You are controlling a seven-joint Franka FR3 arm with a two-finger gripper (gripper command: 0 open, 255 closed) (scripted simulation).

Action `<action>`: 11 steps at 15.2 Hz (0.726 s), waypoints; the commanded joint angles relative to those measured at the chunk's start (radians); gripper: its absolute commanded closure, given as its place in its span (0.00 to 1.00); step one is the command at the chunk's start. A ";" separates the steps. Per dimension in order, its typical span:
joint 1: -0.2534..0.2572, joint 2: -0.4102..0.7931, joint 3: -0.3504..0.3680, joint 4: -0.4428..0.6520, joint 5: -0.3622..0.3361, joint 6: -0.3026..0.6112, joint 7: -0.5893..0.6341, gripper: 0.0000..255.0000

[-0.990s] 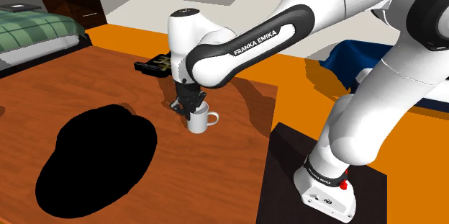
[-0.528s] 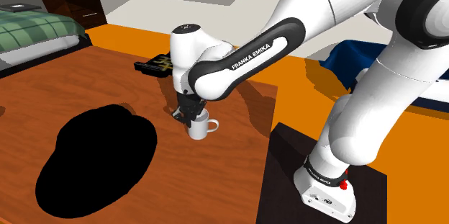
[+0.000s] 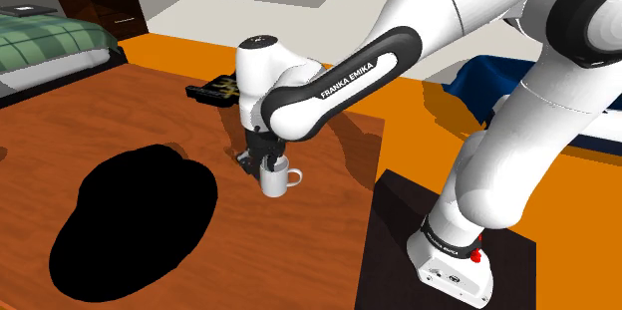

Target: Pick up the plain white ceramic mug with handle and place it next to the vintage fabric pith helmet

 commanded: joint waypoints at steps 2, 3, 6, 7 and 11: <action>0.000 0.000 0.000 0.000 0.000 0.000 0.000 0.00; 0.000 0.000 0.000 0.000 0.000 0.000 0.000 0.00; 0.002 -0.022 -0.001 0.014 0.010 -0.035 -0.007 0.00; 0.003 -0.042 -0.003 0.030 0.018 -0.069 -0.014 0.00; 0.005 -0.075 -0.007 0.060 0.031 -0.131 -0.023 0.00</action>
